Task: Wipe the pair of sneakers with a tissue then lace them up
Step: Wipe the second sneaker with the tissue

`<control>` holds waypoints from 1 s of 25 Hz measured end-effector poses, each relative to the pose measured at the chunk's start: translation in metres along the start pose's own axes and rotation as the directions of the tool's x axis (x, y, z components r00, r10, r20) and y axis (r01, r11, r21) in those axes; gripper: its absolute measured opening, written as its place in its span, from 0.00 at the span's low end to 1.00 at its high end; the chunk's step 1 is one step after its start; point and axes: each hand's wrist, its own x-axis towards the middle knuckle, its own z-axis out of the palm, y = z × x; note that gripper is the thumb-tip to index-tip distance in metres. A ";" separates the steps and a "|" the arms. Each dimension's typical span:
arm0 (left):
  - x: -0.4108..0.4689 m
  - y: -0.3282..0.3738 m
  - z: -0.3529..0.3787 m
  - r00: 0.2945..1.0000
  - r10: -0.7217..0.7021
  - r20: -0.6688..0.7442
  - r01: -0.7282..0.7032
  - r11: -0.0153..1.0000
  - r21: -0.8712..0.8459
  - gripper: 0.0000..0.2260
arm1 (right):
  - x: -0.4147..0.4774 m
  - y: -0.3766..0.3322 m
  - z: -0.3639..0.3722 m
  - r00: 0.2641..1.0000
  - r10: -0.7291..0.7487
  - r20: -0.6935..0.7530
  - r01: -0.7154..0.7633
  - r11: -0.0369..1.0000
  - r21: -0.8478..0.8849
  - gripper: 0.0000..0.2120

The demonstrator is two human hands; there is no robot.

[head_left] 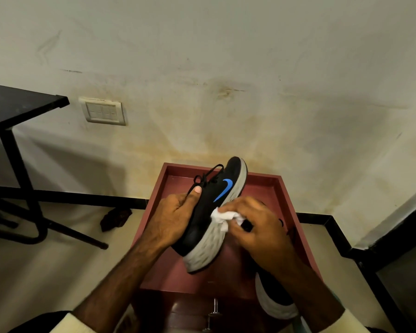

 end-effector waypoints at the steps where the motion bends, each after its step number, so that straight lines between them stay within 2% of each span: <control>1: -0.002 0.003 -0.001 1.000 -0.006 0.026 0.007 1.000 -0.024 0.30 | 0.004 0.004 -0.003 0.992 0.068 -0.105 -0.072 0.997 -0.034 0.14; 4: -0.008 0.009 -0.001 0.992 0.037 0.121 -0.030 0.998 -0.061 0.28 | 0.011 0.012 -0.012 0.915 0.164 -0.368 -0.195 0.979 -0.049 0.12; 5: -0.010 0.012 -0.001 0.990 0.053 0.134 -0.045 0.997 -0.064 0.25 | 0.012 0.012 -0.014 0.897 0.169 -0.408 -0.209 0.976 -0.054 0.12; 6: -0.012 0.013 -0.001 0.988 0.067 0.141 -0.058 0.996 -0.064 0.22 | 0.011 0.011 -0.016 0.903 0.168 -0.396 -0.202 0.978 -0.044 0.13; 7: -0.013 0.014 -0.002 0.986 0.082 0.144 -0.074 0.995 -0.060 0.20 | 0.008 0.009 -0.016 0.933 0.155 -0.324 -0.170 0.985 -0.018 0.13; 9: -0.012 0.012 -0.005 0.984 0.117 0.134 -0.112 0.993 -0.045 0.19 | 0.002 0.000 -0.013 0.994 0.064 -0.084 -0.063 0.998 0.018 0.14; 10: -0.012 0.011 -0.005 0.982 0.136 0.134 -0.131 0.990 -0.046 0.18 | -0.002 -0.001 -0.012 1.000 0.009 -0.007 -0.009 1.000 0.005 0.14; 11: -0.012 0.009 -0.007 0.978 0.155 0.138 -0.149 0.987 -0.056 0.17 | -0.002 0.000 -0.012 1.000 -0.021 -0.004 0.021 1.000 -0.017 0.14; 13: -0.013 0.008 -0.009 0.966 0.207 0.155 -0.198 0.978 -0.071 0.16 | 0.005 0.005 -0.017 0.983 0.027 -0.182 -0.038 0.998 -0.057 0.13; 15: -0.016 0.011 -0.009 0.942 0.277 0.189 -0.271 0.961 -0.058 0.12 | 0.011 0.008 -0.025 0.909 0.121 -0.399 -0.155 0.987 -0.052 0.13; 16: -0.017 0.012 -0.008 0.930 0.304 0.205 -0.304 0.952 -0.033 0.10 | 0.012 0.009 -0.026 0.881 0.149 -0.448 -0.183 0.983 -0.031 0.13; 17: -0.017 0.013 -0.008 0.922 0.321 0.217 -0.330 0.944 0.009 0.10 | 0.011 0.009 -0.026 0.880 0.159 -0.447 -0.186 0.982 -0.017 0.14; 19: -0.015 0.007 -0.007 0.904 0.367 0.218 -0.404 0.900 0.161 0.14 | 0.006 0.009 -0.021 0.925 0.125 -0.358 -0.151 0.988 -0.044 0.14; 21: -0.012 0.000 -0.009 0.881 0.419 0.219 -0.471 0.811 0.346 0.15 | 0.005 0.013 -0.023 0.936 0.092 -0.339 -0.120 0.991 -0.064 0.13; 23: -0.012 -0.005 -0.009 0.862 0.461 0.209 -0.504 0.740 0.446 0.14 | 0.012 0.021 -0.031 0.880 0.134 -0.456 -0.167 0.985 -0.033 0.13; 25: -0.011 -0.007 -0.008 0.836 0.518 0.181 -0.536 0.701 0.470 0.12 | 0.013 0.023 -0.035 0.836 0.175 -0.519 -0.210 0.978 -0.007 0.12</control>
